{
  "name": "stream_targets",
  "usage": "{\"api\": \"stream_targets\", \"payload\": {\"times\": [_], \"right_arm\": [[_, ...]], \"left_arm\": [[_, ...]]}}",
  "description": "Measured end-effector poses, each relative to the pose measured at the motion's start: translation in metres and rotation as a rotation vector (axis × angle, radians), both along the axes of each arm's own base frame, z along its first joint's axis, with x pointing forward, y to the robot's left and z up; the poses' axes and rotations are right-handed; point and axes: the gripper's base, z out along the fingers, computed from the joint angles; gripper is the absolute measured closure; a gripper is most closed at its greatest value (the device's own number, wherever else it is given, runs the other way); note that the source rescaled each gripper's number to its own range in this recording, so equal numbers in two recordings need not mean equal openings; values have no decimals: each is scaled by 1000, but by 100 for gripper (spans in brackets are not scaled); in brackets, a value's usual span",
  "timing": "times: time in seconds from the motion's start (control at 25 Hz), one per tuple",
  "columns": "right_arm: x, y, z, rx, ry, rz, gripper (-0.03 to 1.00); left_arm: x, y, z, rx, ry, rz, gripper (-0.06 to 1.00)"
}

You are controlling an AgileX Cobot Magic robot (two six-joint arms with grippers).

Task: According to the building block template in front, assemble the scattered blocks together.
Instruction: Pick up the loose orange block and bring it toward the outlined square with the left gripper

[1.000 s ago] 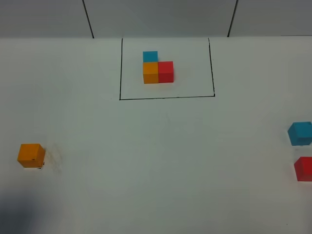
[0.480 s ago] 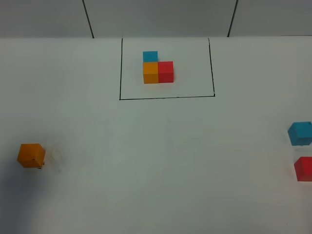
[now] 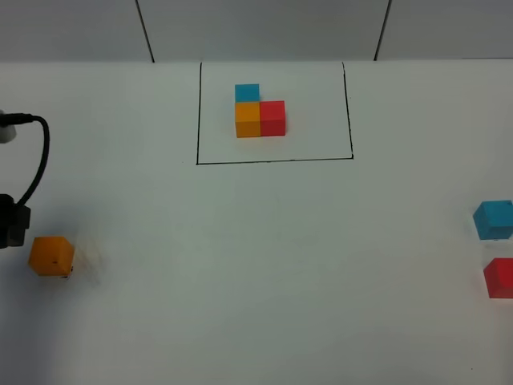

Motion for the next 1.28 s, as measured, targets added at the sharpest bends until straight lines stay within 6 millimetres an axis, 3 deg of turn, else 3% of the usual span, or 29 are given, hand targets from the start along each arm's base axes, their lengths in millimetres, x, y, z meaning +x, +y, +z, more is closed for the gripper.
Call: {"api": "stream_targets", "payload": {"times": [0.24,0.56,1.08,1.28], "right_arm": [[0,0,0,0,0,0,23],[0,0,0,0,0,0,23],[0,0,0,0,0,0,23],[0,0,0,0,0,0,23]], "left_arm": [[14,0,-17,0,40,-3,52],[40,-1,-20,-20,58,-4,52],[52,-5,-50,-56,158,-57,52],[53,-4,-53,-43,162,-58,52]]}}
